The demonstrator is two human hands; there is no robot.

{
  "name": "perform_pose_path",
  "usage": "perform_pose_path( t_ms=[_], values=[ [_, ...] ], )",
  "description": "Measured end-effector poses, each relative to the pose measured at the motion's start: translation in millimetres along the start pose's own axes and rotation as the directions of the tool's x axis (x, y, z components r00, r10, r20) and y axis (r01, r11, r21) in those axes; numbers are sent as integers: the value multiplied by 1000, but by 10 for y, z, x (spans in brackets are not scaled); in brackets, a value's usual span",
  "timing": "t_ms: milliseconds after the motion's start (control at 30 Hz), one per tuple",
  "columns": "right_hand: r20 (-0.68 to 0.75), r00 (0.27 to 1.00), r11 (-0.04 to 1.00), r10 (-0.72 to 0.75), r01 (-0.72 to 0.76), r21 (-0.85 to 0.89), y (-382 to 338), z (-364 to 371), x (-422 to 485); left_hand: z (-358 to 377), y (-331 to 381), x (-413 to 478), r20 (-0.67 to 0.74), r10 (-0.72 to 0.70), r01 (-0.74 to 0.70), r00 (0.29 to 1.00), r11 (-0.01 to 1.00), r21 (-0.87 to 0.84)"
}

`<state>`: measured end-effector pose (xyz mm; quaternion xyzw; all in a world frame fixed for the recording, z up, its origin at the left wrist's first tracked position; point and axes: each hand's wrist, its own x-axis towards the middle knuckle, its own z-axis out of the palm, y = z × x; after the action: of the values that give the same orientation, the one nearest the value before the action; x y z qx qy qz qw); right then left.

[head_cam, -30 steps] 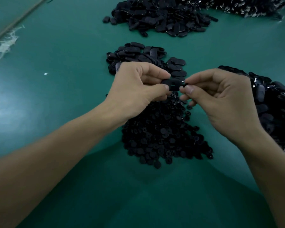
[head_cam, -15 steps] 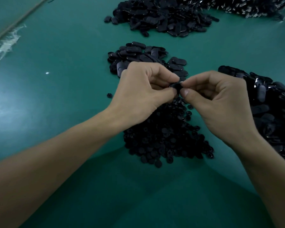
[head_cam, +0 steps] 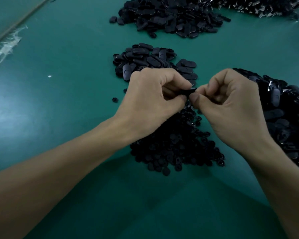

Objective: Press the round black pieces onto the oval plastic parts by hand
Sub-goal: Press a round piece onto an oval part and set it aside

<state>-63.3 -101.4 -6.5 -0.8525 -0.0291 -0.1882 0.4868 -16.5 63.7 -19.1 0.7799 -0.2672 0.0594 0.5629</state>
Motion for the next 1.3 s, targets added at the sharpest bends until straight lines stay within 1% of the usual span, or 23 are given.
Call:
perform_pose_path(
  t_ms=[200,367,467,600,767,867,933,1000,1067,1133,1233,1300],
  values=[
    [-33,998,997,-51,49,-66,27,25,-26,27,-23,-8,-34,55,-54,998,998,33],
    [-87,996,999,-31,30,-16,44,47,-34,25,-38,-18,-50,95,-92,994,994,62],
    [-79,996,999,-43,43,7,32,54,-55,6,-40,-12,-58,101,-97,993,993,73],
    [-65,995,997,-80,79,-11,5,51,-75,-14,-47,5,-67,124,-116,990,987,109],
    [-23,995,995,-97,97,-35,-13,39,-87,-15,-79,11,-55,113,-106,992,987,119],
    [-5,994,993,-106,106,-57,-17,41,-90,-15,-97,14,-58,98,-91,994,990,105],
    [-37,994,993,-107,104,-56,-11,41,-81,-18,-95,16,-42,82,-79,996,995,67],
    [-64,989,985,-136,129,-111,2,27,-57,-18,-83,17,-14,64,-64,998,998,18],
    [-38,987,975,-157,150,-162,16,-2,-27,-18,-67,18,20,46,-45,999,999,-23],
    [30,992,988,-123,125,-88,57,-33,2,-20,-63,24,52,7,-3,999,997,-77],
    [129,991,995,-23,10,99,124,-56,43,-35,-77,37,93,-66,81,994,981,-175],
    [167,986,985,11,-40,171,159,-67,62,-47,-86,46,116,-104,129,988,966,-225]
  ],
)
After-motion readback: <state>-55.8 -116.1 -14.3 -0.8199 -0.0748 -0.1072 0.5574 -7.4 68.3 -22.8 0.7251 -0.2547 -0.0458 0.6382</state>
